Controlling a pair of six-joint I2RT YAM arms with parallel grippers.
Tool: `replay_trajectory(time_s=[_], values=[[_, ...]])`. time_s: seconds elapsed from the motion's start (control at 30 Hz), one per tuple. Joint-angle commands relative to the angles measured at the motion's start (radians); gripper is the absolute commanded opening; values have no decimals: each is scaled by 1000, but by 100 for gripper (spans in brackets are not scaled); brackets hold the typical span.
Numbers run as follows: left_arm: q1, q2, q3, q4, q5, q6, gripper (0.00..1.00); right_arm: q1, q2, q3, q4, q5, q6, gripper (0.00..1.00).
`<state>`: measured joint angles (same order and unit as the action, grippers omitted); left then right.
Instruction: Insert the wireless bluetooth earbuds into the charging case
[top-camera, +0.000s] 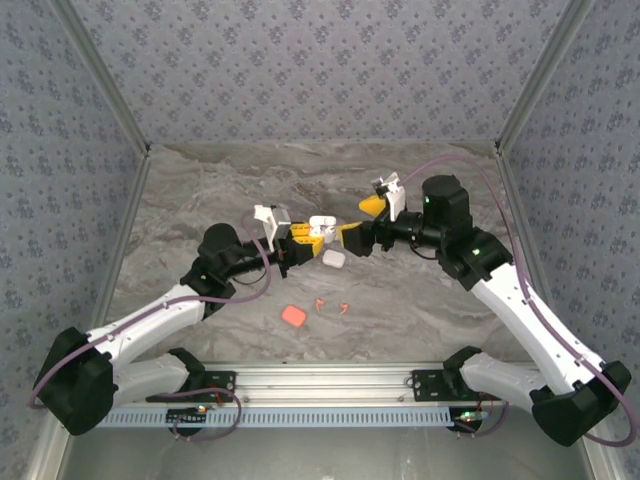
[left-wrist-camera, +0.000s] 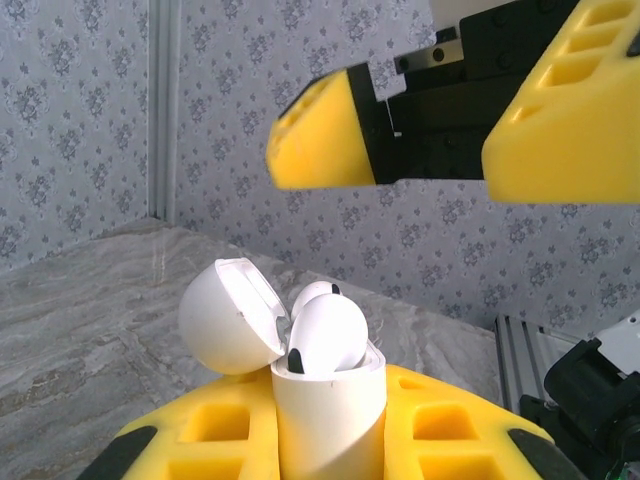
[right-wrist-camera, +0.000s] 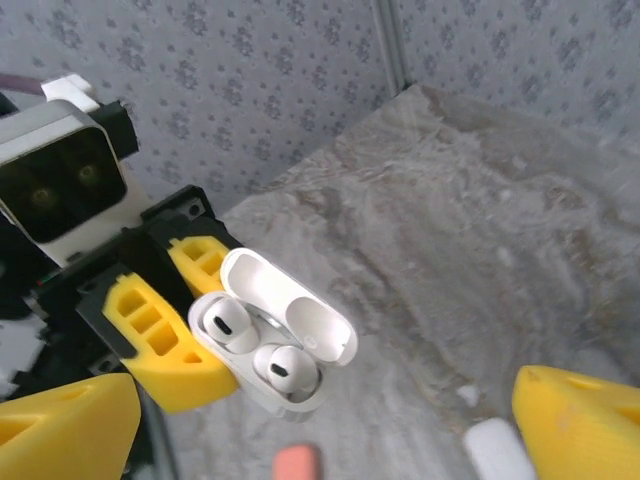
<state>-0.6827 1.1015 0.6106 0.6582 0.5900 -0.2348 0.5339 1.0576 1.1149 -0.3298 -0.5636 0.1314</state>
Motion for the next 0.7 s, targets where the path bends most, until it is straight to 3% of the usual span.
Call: replay_trajectory(time_s=[0.0,0.33,0.67], values=[[-2,-2,17,67,24,-14,4,-5,42,0,9,-137,55,100],[-3,6,27,49,23,-9,4,32,142,54,30,-256,71,100],[-3,23,44,27,29,-3,4,35,65,-3,138,-292,66,100]])
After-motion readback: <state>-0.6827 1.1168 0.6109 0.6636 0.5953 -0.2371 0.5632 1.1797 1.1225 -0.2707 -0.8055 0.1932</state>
